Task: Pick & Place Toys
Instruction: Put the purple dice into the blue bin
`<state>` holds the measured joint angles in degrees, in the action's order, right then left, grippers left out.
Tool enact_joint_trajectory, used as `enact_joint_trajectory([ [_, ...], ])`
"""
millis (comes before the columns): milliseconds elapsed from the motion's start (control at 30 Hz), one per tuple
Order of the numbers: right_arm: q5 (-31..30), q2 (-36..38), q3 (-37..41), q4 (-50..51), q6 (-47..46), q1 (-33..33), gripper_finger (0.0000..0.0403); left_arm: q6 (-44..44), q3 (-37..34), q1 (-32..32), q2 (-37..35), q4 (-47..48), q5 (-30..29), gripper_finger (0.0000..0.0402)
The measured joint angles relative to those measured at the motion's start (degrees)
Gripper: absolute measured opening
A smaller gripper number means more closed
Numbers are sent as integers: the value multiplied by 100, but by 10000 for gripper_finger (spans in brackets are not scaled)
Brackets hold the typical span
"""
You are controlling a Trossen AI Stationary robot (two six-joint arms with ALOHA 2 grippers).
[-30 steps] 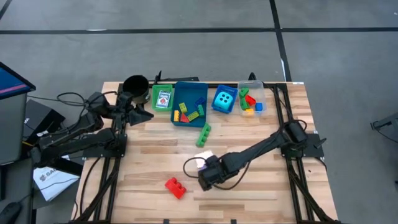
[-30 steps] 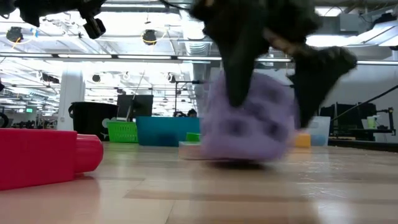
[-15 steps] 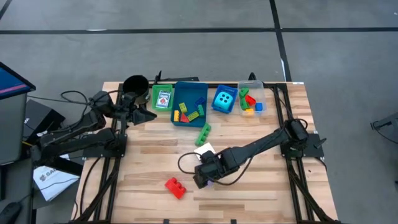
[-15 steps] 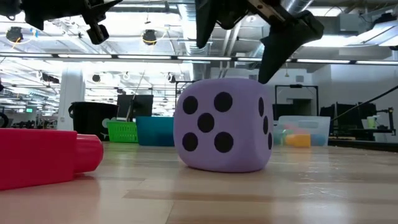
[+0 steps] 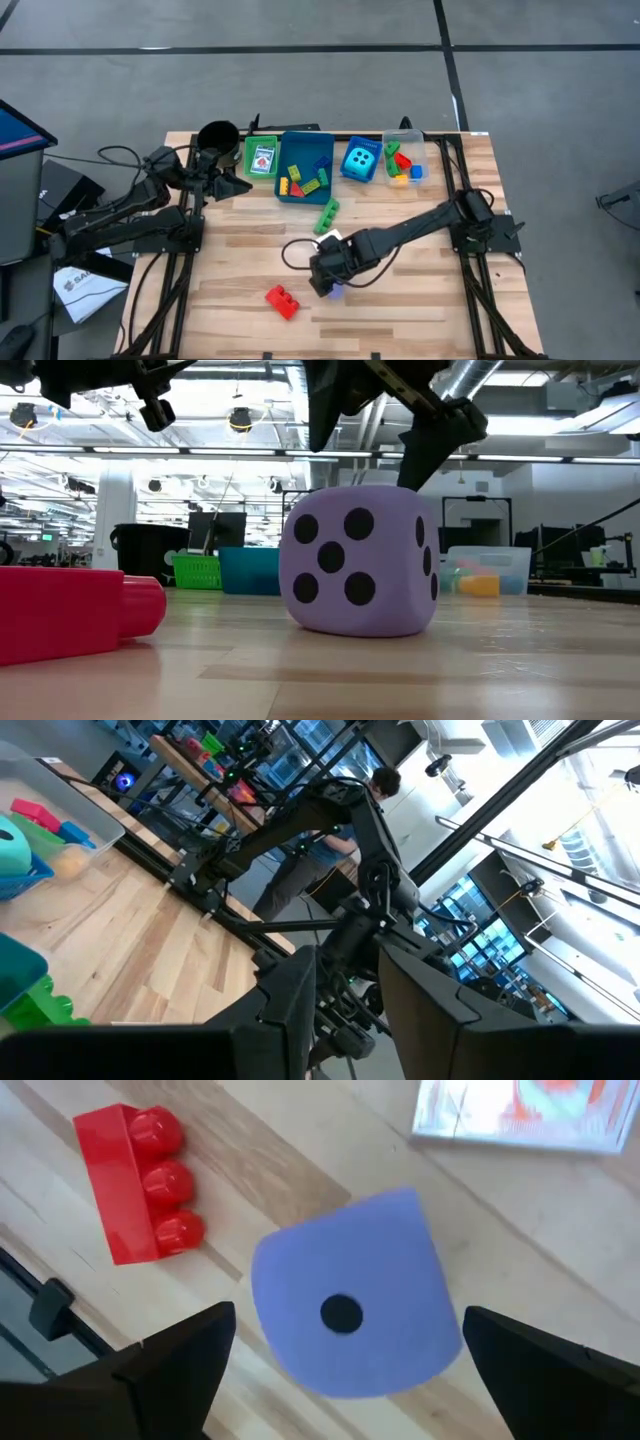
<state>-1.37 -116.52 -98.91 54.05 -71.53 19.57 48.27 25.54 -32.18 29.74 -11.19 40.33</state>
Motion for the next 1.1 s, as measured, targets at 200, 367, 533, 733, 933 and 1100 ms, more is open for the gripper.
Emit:
enact_joint_trajectory([
  [200, -2, 0, 0, -5, 875, -71, 388, 0, 0, -1, 0, -1, 1, 108],
  [367, -7, -2, 0, -3, 1516, -61, 388, 0, 0, -2, 0, -1, 1, 108],
  [533, -42, 0, 0, -7, 1924, -50, 388, 0, 0, -2, 0, -1, 1, 108],
  [733, -148, -2, 0, -28, 2375, -52, 388, 0, -2, -2, 0, -1, 1, 108],
  [933, -305, 0, 0, -276, 2414, -59, 388, 0, -4, -2, 0, -1, 1, 108],
  [1100, -296, 1, 0, -414, 2414, -61, 388, 0, -4, -2, 0, -1, 1, 108],
])
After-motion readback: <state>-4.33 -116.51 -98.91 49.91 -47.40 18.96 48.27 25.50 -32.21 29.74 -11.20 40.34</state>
